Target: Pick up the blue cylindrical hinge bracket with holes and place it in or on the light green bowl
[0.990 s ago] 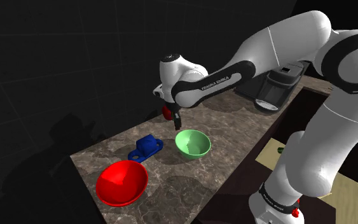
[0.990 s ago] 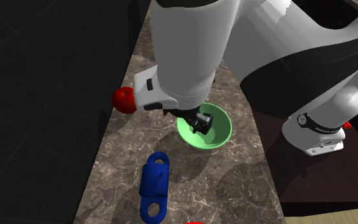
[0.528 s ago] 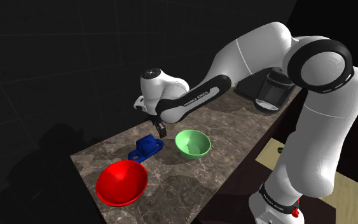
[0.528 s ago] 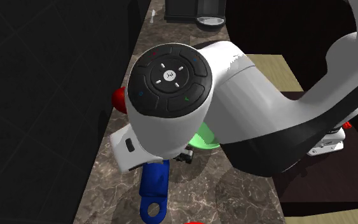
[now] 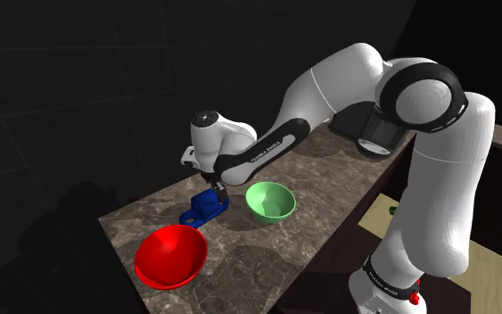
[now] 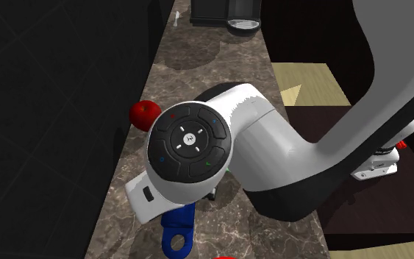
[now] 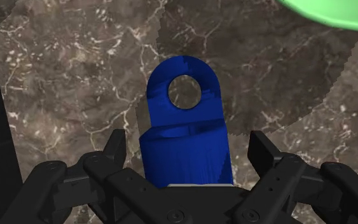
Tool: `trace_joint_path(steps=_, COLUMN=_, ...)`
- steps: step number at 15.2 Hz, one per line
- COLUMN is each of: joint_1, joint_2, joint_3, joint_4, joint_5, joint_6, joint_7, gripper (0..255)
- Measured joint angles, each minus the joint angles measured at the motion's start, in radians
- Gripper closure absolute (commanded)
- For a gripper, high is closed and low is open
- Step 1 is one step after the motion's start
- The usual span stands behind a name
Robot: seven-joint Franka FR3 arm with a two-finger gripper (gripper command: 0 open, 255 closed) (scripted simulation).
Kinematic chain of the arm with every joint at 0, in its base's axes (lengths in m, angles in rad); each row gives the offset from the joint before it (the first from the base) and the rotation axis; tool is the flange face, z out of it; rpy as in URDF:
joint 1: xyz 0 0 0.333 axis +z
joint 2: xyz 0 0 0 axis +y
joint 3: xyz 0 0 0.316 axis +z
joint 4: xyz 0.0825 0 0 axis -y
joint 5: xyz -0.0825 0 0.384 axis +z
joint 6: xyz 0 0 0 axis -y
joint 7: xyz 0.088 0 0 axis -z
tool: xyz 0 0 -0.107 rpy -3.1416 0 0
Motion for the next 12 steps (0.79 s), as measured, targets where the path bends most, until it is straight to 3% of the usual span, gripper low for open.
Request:
trace_joint_path(steps=8, joint_1=-0.002, joint_2=0.026, joint_3=-0.007, joint_4=-0.001, joint_5=-0.013, joint_6=0.028, joint_7=0.007, gripper=0)
trace_joint_path(steps=9, joint_1=-0.002, joint_2=0.026, joint_3=-0.007, joint_4=-0.001, joint_5=-0.013, joint_6=0.028, joint_7=0.007, gripper=255)
trace_joint_path(steps=12, joint_1=-0.003, joint_2=0.025, joint_3=-0.008, joint_4=-0.001, joint_5=-0.014, joint_6=0.027, joint_7=0.007, gripper=255)
